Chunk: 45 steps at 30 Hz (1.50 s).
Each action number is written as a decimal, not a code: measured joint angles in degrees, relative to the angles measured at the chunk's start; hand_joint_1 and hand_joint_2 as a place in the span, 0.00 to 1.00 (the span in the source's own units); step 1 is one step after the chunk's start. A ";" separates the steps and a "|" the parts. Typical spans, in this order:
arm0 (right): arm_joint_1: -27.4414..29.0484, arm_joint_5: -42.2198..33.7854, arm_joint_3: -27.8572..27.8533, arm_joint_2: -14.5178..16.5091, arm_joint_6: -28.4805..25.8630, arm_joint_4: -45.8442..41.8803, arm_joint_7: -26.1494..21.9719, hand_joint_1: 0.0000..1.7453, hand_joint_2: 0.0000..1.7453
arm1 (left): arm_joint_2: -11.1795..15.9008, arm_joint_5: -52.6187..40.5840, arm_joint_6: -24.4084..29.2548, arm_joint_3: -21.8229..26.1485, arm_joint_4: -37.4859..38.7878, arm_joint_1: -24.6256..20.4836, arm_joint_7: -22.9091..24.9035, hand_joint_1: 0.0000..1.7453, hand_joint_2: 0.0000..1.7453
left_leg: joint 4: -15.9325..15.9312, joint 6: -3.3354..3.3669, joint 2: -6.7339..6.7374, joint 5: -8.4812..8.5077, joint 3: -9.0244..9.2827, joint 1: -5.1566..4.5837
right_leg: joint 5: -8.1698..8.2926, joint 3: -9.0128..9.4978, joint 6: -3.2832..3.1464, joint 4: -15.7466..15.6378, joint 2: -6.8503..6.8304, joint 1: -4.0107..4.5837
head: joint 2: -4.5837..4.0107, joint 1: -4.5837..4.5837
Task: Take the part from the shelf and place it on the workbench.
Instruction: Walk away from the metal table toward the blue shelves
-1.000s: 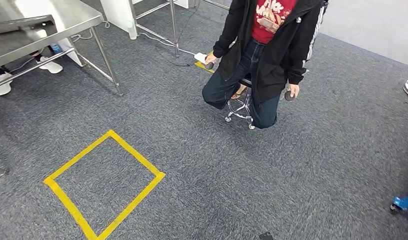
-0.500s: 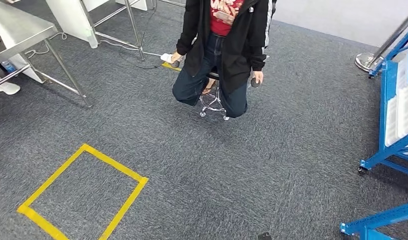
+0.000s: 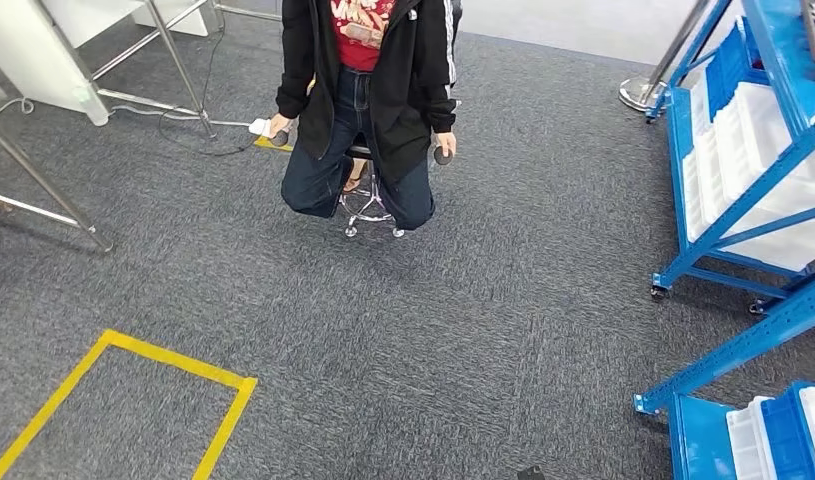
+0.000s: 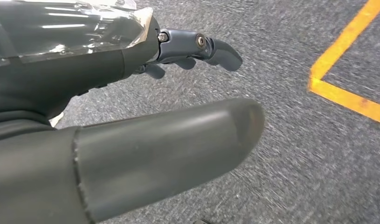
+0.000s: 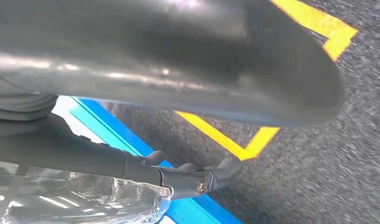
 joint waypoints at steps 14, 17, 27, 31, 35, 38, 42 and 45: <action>-0.14 0.36 -0.07 -0.24 -0.04 -0.01 0.11 0.00 0.00 | -0.67 0.07 0.07 0.26 0.00 0.14 0.44 0.00 0.00 | -1.27 0.83 11.09 0.35 0.92 -0.98 | -1.14 1.27 1.07 -0.47 -13.17 0.21 | 0.00 0.26; 0.22 0.30 -0.20 -0.36 -0.04 -0.01 0.12 0.00 0.00 | -0.83 -0.08 0.07 0.26 -0.01 -0.17 0.44 0.00 0.00 | -0.93 -0.29 11.38 -0.39 1.37 -0.64 | -0.74 1.22 -0.19 -0.66 -11.05 0.01 | 0.00 0.06; 0.41 0.24 -0.64 -0.34 0.21 -0.01 0.12 0.00 0.00 | -0.70 -0.30 0.09 0.29 0.02 0.38 0.48 0.00 0.00 | 3.72 -0.76 1.78 -1.03 -1.51 0.37 | -0.12 0.78 -1.55 0.04 -2.94 0.17 | 0.00 -0.17; 0.34 0.22 -0.85 -0.19 0.35 -0.01 0.10 0.00 0.00 | -0.59 -0.40 0.10 0.31 0.01 0.15 0.40 0.00 0.00 | 0.18 0.41 0.85 -0.07 -0.19 -0.15 | 0.21 -0.49 0.07 0.16 -0.66 0.27 | 0.00 -0.09; 0.28 0.22 -1.08 0.02 0.42 0.01 0.10 0.00 0.00 | -0.55 -0.41 0.10 0.33 0.00 0.06 0.40 0.00 0.00 | -0.91 2.27 3.81 0.79 0.07 -0.41 | -3.10 -3.99 0.29 6.80 -5.38 0.11 | 0.00 0.14; 0.21 0.13 -1.17 0.09 0.63 0.02 0.22 0.00 0.00 | -0.52 -0.50 0.04 0.33 0.00 0.16 0.40 0.00 0.00 | -0.92 2.44 6.35 0.77 -0.11 -0.61 | -6.71 -8.19 0.56 15.80 -6.79 -0.05 | 0.00 0.24; 0.40 -0.25 -1.39 0.01 0.84 0.01 0.23 0.00 0.00 | -0.53 -0.87 -0.20 0.33 0.00 0.15 0.40 0.00 0.00 | -0.85 1.85 9.10 0.43 0.17 -0.77 | -2.89 -1.72 2.14 5.06 -9.85 -0.31 | 0.00 0.24; 0.24 -0.49 -1.51 0.02 0.87 -0.01 0.04 0.00 0.00 | -0.48 -0.98 -0.37 0.33 0.00 0.07 0.40 0.00 0.00 | -0.83 0.75 10.82 -0.05 0.80 -1.11 | -1.31 0.61 0.93 0.28 -11.64 0.34 | 0.00 0.03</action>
